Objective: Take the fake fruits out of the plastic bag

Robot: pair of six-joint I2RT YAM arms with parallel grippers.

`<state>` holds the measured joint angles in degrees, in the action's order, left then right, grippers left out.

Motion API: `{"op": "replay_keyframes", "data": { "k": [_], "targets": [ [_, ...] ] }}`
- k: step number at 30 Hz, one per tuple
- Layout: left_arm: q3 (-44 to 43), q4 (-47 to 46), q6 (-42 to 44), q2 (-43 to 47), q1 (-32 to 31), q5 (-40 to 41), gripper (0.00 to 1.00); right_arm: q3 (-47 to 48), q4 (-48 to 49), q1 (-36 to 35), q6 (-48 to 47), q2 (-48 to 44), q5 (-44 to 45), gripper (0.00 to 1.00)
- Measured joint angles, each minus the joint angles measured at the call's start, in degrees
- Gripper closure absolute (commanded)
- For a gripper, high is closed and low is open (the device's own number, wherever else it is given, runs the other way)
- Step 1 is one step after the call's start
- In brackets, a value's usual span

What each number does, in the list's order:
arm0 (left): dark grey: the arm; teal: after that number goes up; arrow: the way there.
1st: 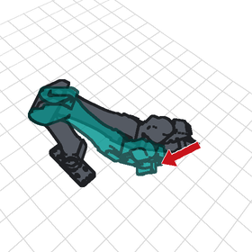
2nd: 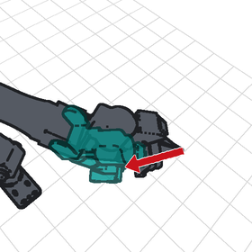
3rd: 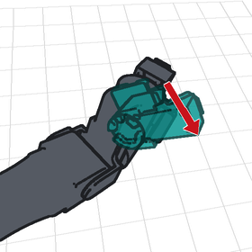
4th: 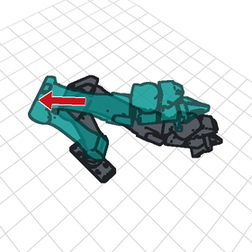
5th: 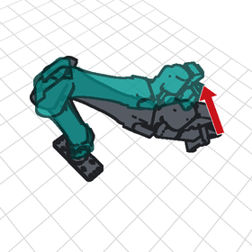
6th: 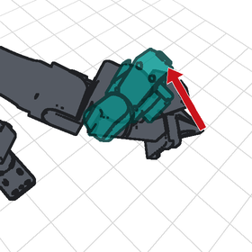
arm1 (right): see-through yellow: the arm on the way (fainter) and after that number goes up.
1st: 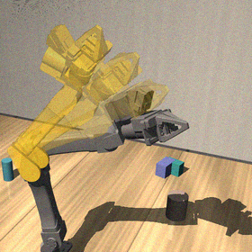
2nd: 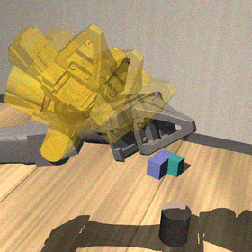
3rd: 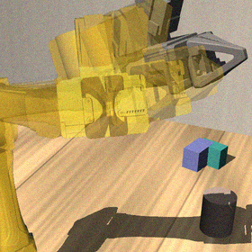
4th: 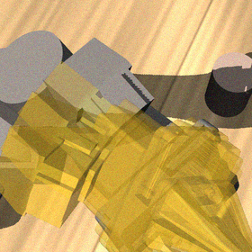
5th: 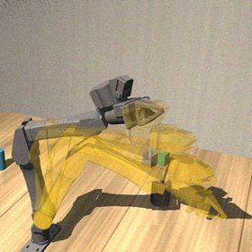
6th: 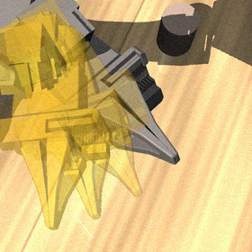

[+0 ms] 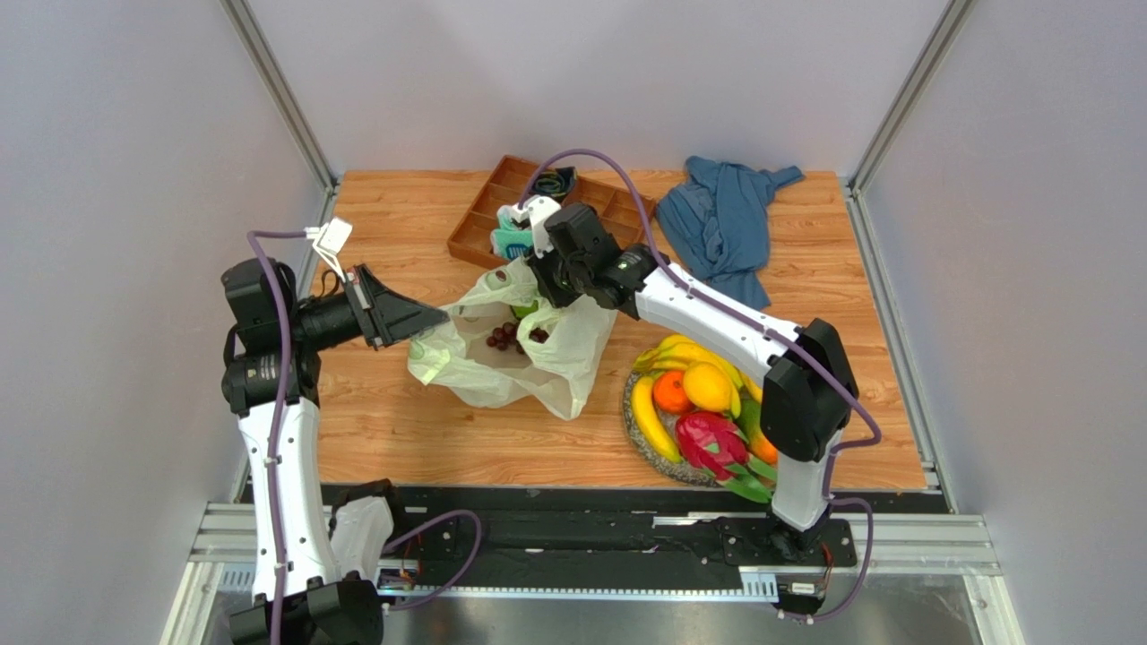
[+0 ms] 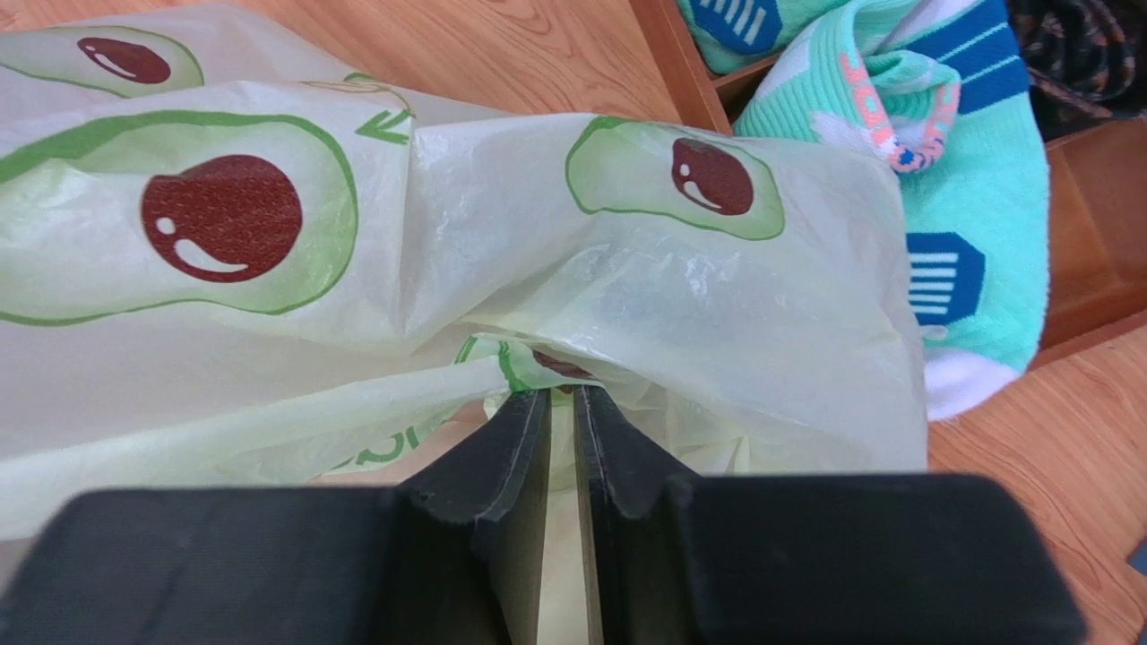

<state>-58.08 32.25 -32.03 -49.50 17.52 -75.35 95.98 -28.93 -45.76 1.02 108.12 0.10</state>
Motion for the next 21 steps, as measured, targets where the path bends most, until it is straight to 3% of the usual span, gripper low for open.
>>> {"op": "replay_keyframes", "data": {
  "k": [4, 11, 13, 16, 21],
  "targets": [
    [0.3, 2.9, 2.7, 0.6, 0.0, 0.1, 1.0, -3.7, 0.6, -0.8, -0.9, -3.5, 0.9, 0.77],
    [2.5, 8.3, 7.5, -2.9, -1.6, 7.2, 1.0, -7.0, 1.0, -4.9, -8.0, -4.5, 3.8, 0.75],
    [1.6, 9.2, 8.4, -4.7, -2.7, 8.4, 1.0, -6.9, 1.0, -6.1, -10.5, -4.6, 4.9, 0.67],
    [-1.3, 8.9, 8.7, -6.7, -4.2, 9.4, 1.0, -6.0, -0.1, -6.1, -13.2, -5.4, 2.4, 0.62],
    [-5.5, 4.9, 6.6, -10.0, -5.1, 9.5, 1.0, -1.9, -1.8, -6.0, -14.3, -7.8, -8.3, 0.73]
  ]
}}
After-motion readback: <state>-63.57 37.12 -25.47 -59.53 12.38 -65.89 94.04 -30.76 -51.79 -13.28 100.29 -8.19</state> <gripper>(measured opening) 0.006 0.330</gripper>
